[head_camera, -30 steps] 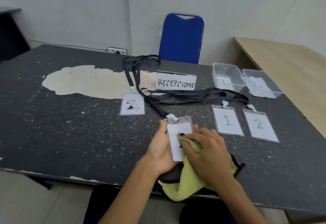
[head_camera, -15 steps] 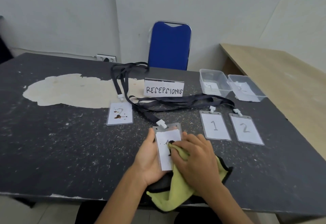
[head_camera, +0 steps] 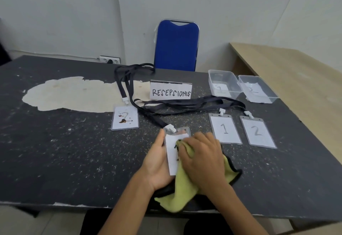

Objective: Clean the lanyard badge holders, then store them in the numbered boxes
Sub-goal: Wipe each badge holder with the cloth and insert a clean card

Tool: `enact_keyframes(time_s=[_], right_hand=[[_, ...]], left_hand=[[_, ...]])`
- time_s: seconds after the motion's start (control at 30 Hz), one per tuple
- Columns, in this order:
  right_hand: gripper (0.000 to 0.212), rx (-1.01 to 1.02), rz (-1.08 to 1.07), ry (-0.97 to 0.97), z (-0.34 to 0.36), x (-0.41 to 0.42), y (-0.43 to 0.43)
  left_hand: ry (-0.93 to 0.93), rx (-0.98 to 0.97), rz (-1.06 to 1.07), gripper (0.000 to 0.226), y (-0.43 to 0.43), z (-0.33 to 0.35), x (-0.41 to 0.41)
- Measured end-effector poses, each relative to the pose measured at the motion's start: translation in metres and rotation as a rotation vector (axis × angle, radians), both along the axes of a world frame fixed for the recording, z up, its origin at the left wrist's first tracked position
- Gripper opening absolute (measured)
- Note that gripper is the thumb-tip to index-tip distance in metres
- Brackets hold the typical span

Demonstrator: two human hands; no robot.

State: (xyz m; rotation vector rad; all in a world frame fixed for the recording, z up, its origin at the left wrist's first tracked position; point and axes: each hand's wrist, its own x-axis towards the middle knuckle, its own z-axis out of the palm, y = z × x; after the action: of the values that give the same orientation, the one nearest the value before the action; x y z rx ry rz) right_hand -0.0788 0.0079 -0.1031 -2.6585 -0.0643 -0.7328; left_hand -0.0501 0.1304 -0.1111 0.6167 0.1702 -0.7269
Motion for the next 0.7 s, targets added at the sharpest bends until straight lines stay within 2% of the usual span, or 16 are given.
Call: enact_keyframes(time_s=[0.07, 0.2, 0.3, 0.47, 0.57, 0.7], right_hand=[[0.022, -0.001, -0.014, 0.005, 0.006, 0.014, 0.013], [0.022, 0.057, 0.084, -0.005, 0.005, 0.008, 0.034], [0.018, 0.095, 0.137, -0.046, -0.001, -0.014, 0.015], [0.019, 0.033, 0.011, 0.025, 0.009, 0.010, 0.015], [0.018, 0.053, 0.094, 0.038, 0.010, 0.010, 0.035], [0.018, 0.094, 0.189, 0.020, 0.001, -0.016, 0.016]], left_hand=[[-0.016, -0.041, -0.009, 0.066, 0.001, 0.004, -0.002], [0.015, -0.103, 0.023, 0.072, 0.007, 0.002, -0.003], [0.032, -0.057, 0.009, 0.073, 0.005, 0.000, 0.000], [-0.003, -0.068, 0.005, 0.070, 0.002, -0.001, 0.000], [0.016, -0.115, 0.036, 0.071, 0.006, -0.003, 0.000], [-0.003, -0.030, 0.013, 0.070, 0.004, -0.001, 0.000]])
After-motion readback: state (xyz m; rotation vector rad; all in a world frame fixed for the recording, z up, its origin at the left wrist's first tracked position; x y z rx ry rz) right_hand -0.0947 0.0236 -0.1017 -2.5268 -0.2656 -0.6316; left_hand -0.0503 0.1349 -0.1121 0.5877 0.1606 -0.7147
